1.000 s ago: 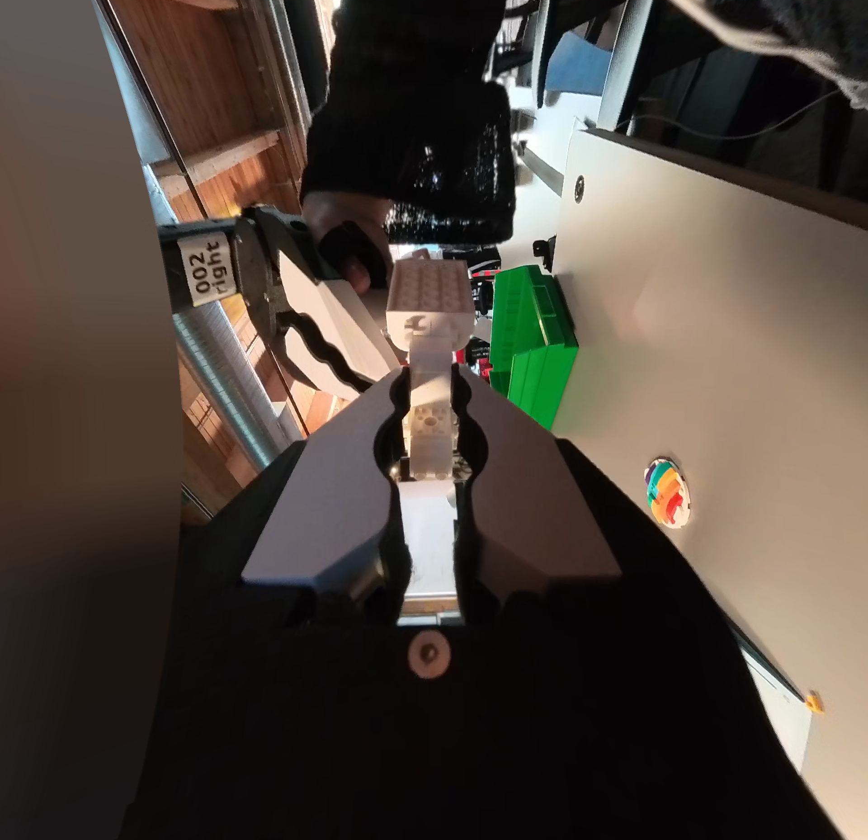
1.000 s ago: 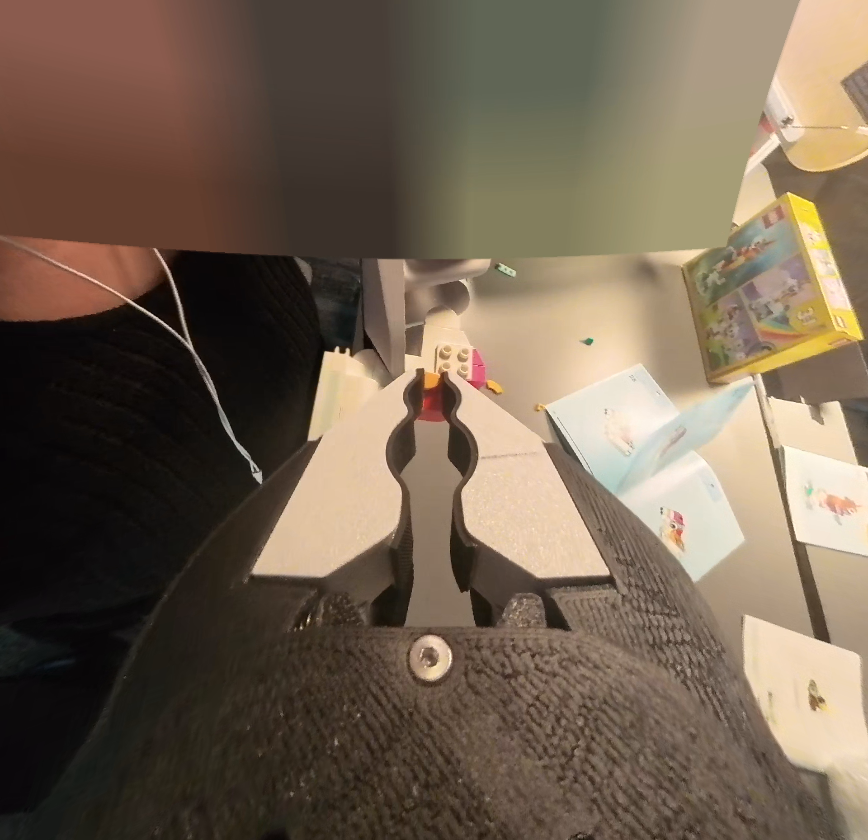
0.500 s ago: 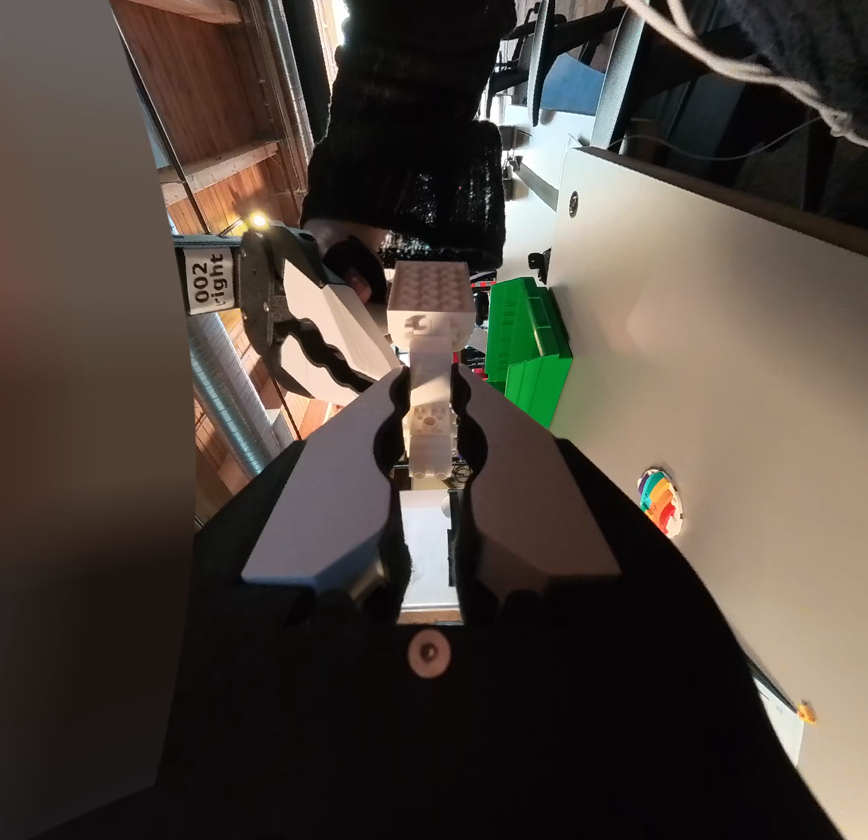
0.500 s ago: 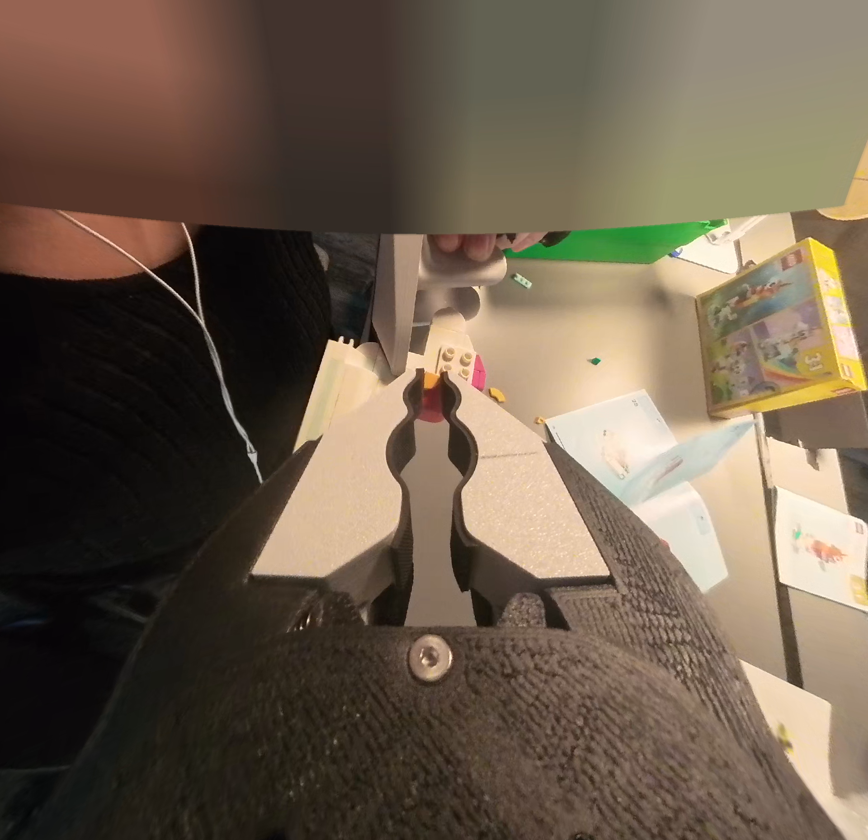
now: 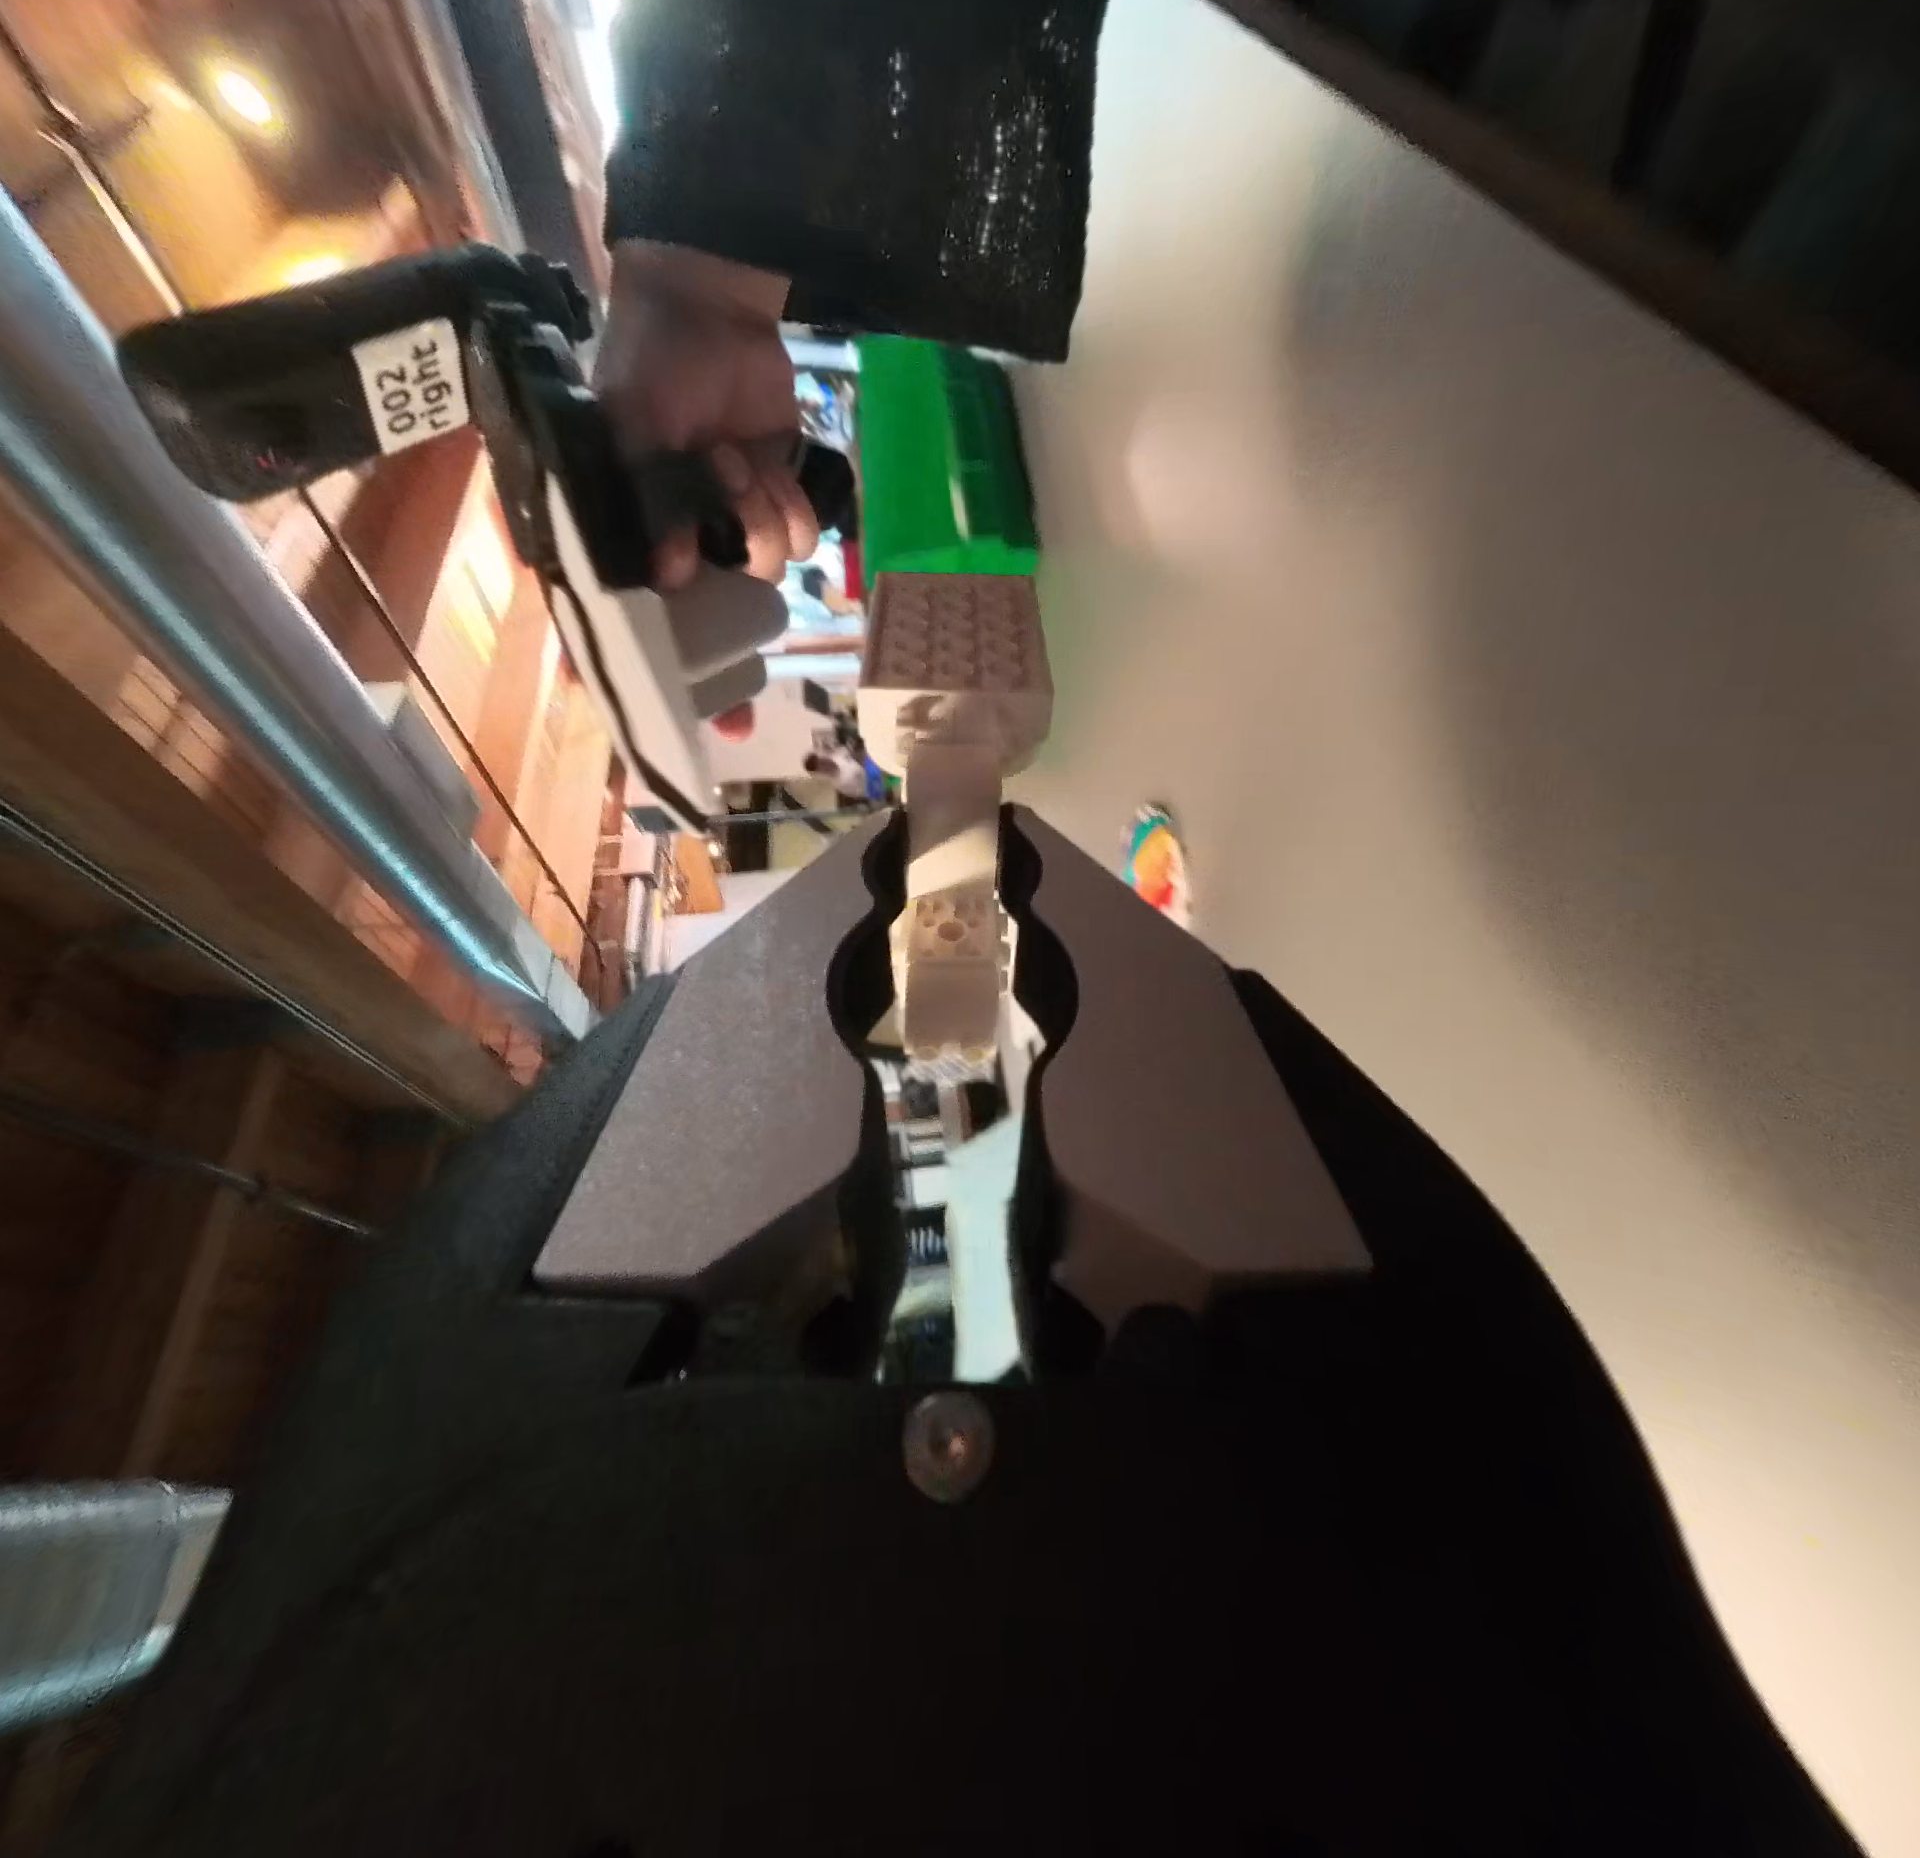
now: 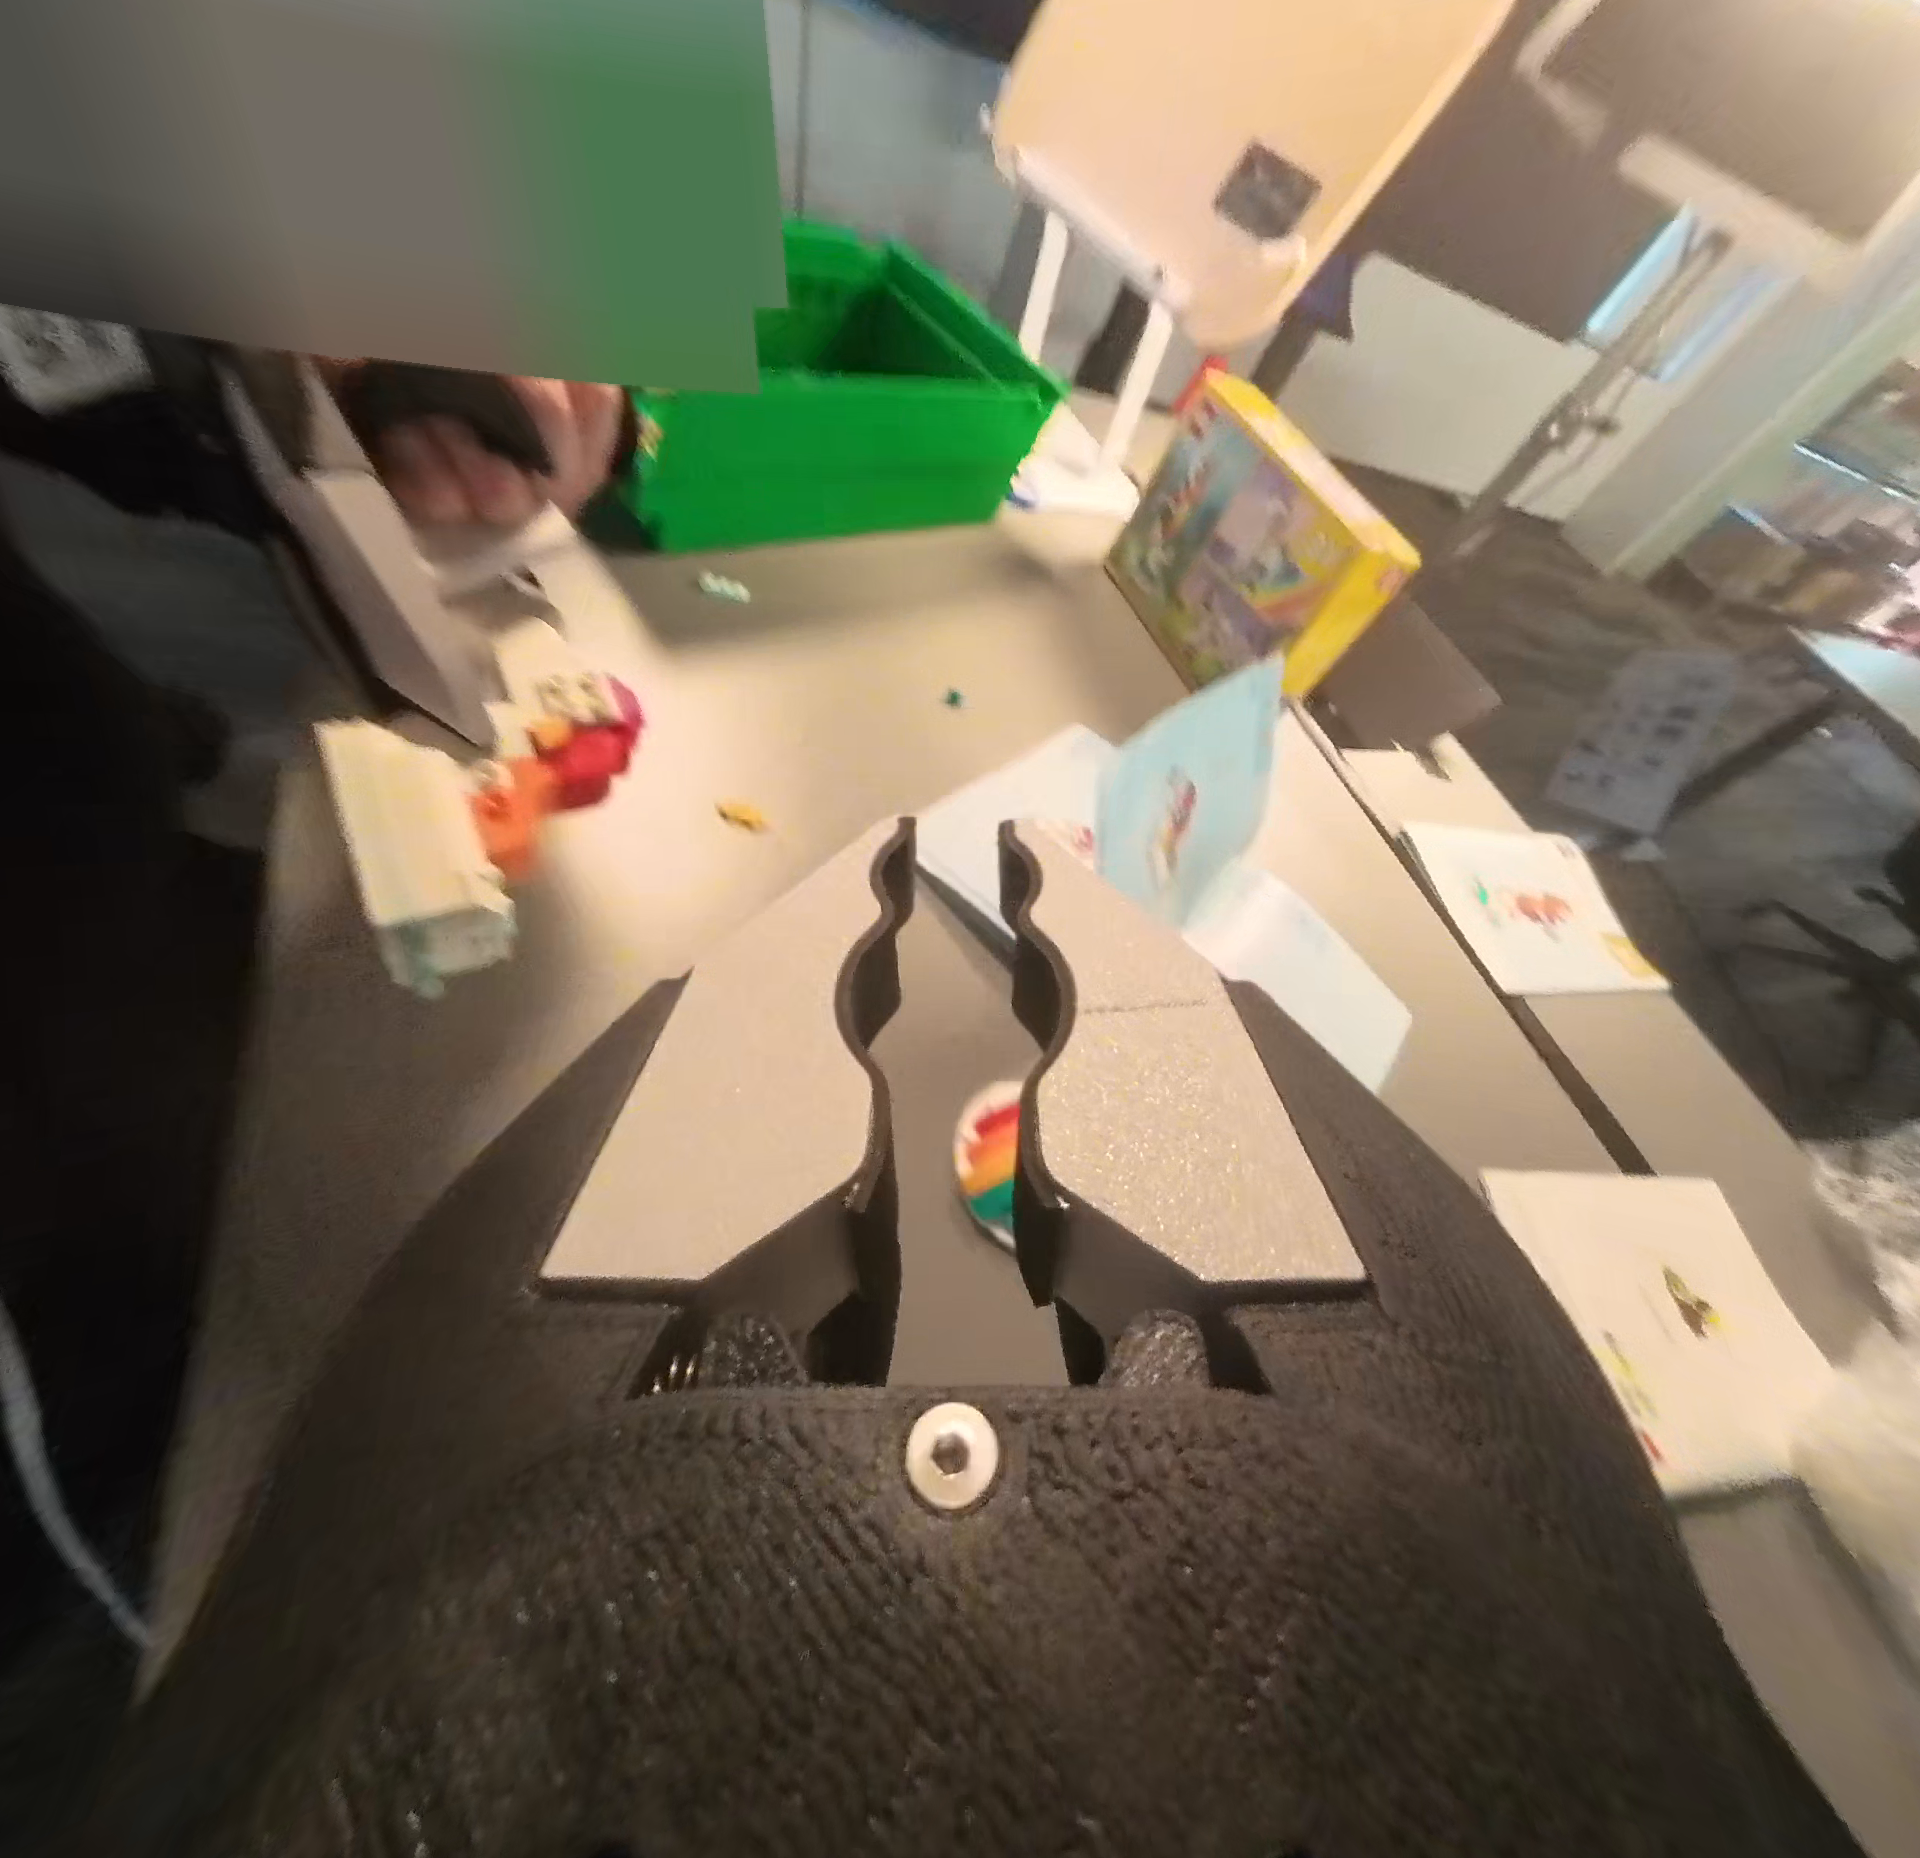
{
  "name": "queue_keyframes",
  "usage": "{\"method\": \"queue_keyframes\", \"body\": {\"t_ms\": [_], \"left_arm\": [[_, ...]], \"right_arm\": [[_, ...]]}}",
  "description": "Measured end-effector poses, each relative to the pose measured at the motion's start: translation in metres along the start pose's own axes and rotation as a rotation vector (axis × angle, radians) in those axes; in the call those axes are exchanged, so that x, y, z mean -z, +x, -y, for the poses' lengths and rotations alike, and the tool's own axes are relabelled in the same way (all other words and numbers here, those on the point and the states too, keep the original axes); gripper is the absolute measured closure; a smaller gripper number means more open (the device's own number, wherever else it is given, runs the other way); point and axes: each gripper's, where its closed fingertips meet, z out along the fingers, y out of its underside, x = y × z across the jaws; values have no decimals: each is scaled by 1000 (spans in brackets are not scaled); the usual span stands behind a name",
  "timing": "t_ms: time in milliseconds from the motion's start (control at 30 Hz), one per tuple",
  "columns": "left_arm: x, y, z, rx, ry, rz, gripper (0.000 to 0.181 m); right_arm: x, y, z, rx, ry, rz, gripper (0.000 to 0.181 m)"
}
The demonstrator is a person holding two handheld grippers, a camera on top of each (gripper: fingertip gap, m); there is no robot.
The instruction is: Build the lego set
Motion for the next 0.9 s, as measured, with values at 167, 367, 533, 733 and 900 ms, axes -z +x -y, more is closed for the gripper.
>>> {"method": "queue_keyframes", "body": {"t_ms": [167,367,533,733,900], "left_arm": [[-10,30,-20,38,-29,-18,165],[4,52,-29,104,-36,-40,166],[7,61,-22,103,15,-70,166],[15,68,-35,97,-7,-98,166],[18,69,-42,94,-21,-104,165]], "right_arm": [[-55,-13,-77,-47,-168,139,165],[-109,-57,-94,-26,-158,371,164],[-150,-84,-88,71,-163,552,160],[-176,-97,-91,127,-198,636,158],[-179,-104,-89,68,-211,700,162]]}}
